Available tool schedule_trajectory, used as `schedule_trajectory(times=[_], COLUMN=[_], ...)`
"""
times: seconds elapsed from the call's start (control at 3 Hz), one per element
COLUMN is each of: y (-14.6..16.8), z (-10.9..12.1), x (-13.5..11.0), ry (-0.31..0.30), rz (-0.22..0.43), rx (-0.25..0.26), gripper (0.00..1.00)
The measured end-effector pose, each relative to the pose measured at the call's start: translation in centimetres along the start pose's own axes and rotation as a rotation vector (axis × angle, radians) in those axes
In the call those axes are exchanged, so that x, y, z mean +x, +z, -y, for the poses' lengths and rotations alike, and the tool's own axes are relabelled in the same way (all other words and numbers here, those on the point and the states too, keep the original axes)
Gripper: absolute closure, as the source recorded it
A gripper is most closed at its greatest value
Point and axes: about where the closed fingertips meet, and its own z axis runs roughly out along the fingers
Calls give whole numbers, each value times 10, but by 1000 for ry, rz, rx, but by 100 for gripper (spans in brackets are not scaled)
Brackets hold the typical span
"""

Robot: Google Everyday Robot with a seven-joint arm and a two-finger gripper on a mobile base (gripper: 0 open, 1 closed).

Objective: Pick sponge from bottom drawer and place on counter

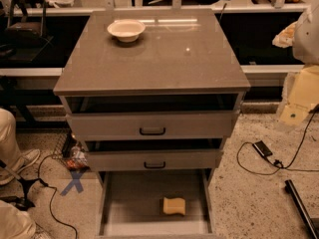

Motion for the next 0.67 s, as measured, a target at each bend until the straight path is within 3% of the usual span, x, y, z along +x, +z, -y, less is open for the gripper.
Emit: schedule_trajectory(times=[0.33, 0.67], y=[0, 10], z=[0, -10], x=[0, 2], ry=[0, 31], rz=[0, 44], rx=[0, -49], gripper=[0, 0])
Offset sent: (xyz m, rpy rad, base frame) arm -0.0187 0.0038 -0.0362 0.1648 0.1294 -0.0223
